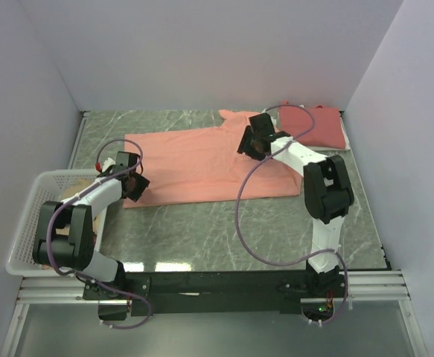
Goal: Fold and stack the t-shirts
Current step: Fold the tshirt
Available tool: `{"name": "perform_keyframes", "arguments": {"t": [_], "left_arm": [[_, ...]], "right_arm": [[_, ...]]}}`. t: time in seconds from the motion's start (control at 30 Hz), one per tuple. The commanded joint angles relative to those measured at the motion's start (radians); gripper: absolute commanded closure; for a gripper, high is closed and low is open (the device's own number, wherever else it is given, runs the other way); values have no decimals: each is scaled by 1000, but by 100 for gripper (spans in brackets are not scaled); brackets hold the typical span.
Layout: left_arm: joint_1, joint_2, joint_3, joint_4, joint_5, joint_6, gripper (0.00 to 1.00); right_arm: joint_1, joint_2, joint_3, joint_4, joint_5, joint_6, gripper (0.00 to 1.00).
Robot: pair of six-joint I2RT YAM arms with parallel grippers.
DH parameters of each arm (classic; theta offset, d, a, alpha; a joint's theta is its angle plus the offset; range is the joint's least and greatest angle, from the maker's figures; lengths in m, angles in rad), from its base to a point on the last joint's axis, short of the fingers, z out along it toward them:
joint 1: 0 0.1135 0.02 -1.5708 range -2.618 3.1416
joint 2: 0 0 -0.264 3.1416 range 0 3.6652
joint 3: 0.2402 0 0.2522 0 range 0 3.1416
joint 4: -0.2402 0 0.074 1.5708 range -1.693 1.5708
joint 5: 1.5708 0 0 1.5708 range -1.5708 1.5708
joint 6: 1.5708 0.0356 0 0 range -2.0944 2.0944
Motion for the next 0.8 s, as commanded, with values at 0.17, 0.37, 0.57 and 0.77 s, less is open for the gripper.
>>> {"name": "perform_keyframes", "arguments": {"t": [0.17,0.37,0.57,0.77], "left_arm": [[11,-167,10,-48,-86,1,48],[-90,-240,-76,-111,-252,-145,40],[-135,-195,-94,-203,-389,-272,47],[-135,-157,-99,-223,-481,-341,48]], "right_arm": [[-110,-391,-217,-34,-27,24,39],[-212,-645,-549,75,-120,54,43],[-248,-751,-676,83,-133,33,43],[-285,-770,-736,90,-156,28,44]]}}
